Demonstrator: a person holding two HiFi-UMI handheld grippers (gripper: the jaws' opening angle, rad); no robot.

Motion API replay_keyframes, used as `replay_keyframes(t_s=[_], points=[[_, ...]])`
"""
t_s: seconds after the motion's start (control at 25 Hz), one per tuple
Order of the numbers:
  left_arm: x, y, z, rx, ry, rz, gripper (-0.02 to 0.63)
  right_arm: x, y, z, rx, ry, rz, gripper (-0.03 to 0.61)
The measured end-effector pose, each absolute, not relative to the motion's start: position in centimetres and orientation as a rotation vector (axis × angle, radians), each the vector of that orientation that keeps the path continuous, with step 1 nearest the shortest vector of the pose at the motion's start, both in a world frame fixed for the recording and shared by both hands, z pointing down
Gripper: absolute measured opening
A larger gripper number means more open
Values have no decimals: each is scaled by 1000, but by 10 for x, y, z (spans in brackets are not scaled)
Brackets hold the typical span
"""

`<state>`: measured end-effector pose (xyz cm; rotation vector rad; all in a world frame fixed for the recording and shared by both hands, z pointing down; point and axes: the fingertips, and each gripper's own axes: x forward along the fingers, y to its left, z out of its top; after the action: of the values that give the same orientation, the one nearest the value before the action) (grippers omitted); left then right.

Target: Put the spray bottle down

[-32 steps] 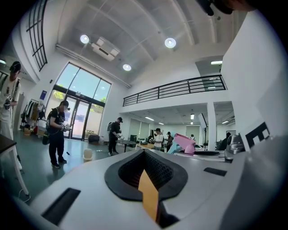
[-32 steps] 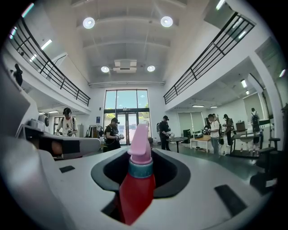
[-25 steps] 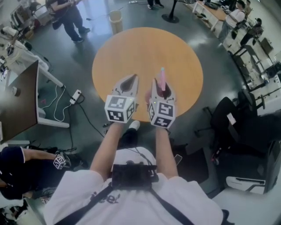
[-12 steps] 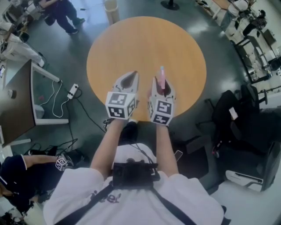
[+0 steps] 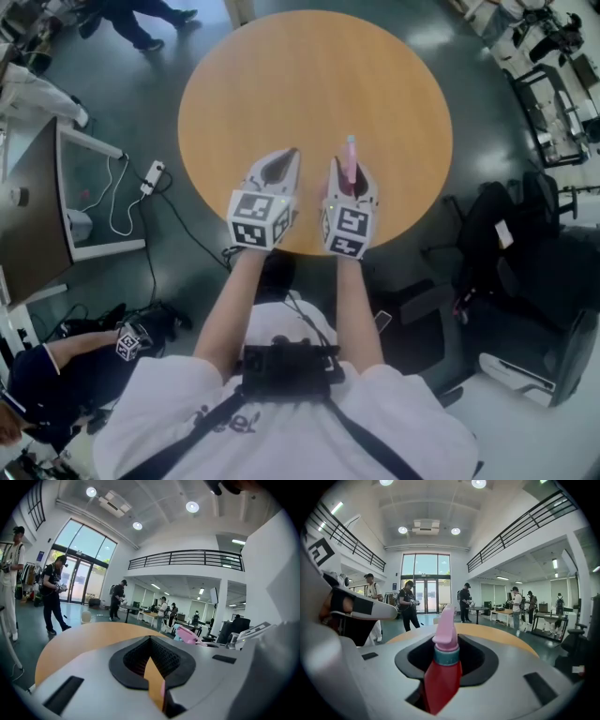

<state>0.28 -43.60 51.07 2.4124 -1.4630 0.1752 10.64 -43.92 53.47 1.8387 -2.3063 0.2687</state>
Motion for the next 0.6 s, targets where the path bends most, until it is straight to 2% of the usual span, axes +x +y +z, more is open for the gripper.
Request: replay_keyframes(t_s=[0.6], points=[[-4,-454,569,2310,-1429,269,11,103,-470,595,1819,-2279,280,166]])
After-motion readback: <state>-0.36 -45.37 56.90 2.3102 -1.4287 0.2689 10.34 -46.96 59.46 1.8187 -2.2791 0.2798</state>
